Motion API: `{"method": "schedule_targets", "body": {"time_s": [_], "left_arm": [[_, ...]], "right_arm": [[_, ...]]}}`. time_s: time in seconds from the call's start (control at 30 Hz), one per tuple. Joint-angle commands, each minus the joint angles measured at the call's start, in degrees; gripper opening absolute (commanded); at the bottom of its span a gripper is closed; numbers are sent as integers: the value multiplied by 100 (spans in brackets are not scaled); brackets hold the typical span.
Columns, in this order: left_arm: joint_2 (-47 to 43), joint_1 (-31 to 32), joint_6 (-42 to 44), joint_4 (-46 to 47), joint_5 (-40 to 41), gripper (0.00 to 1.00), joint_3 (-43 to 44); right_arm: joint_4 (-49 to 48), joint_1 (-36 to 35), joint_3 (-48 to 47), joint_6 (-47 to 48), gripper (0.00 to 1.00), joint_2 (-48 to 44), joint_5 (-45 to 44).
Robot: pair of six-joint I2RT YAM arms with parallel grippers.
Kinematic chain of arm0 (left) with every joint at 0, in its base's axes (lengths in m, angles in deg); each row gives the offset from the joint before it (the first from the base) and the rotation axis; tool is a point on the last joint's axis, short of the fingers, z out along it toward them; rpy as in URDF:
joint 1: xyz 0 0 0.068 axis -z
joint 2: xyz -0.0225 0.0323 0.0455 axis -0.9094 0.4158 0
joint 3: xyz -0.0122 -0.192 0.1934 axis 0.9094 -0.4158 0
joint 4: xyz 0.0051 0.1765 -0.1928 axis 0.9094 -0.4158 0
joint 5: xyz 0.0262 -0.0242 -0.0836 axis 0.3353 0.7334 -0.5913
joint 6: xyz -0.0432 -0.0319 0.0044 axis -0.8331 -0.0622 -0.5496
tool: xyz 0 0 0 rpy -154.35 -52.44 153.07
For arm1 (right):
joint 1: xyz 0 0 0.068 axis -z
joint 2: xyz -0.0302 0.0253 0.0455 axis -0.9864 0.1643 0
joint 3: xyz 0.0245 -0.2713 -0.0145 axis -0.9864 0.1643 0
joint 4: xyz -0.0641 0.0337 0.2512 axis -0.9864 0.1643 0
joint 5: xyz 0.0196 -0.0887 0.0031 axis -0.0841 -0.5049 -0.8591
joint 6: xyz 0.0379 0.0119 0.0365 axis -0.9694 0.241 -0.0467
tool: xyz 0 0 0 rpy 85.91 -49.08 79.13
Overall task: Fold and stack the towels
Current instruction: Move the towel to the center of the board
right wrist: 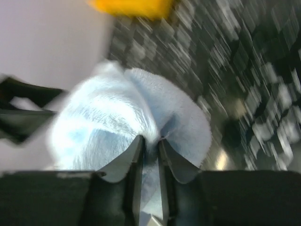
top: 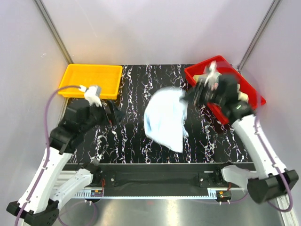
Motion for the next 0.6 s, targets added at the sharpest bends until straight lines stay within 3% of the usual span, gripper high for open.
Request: {"method": "schedule_targets", "body": {"time_s": [0.0,0.13,0.2,0.57], "left_arm": [[-52,-28,-326,-200,178,96,-890],[36,-19,-528,160,-50,95,-1646],[185,-28,-651,354,-182,94,-1761],[686,252,-826,1074,-639,87,-2253]], "right_arm": [[82,-82,2780,-60,27,-222,-844],[609,-91,3012,45,45,33,-1795],[785,-91,2934,81,49,191,-2050],[945,-459,2730,327,53,578,-1876]]}}
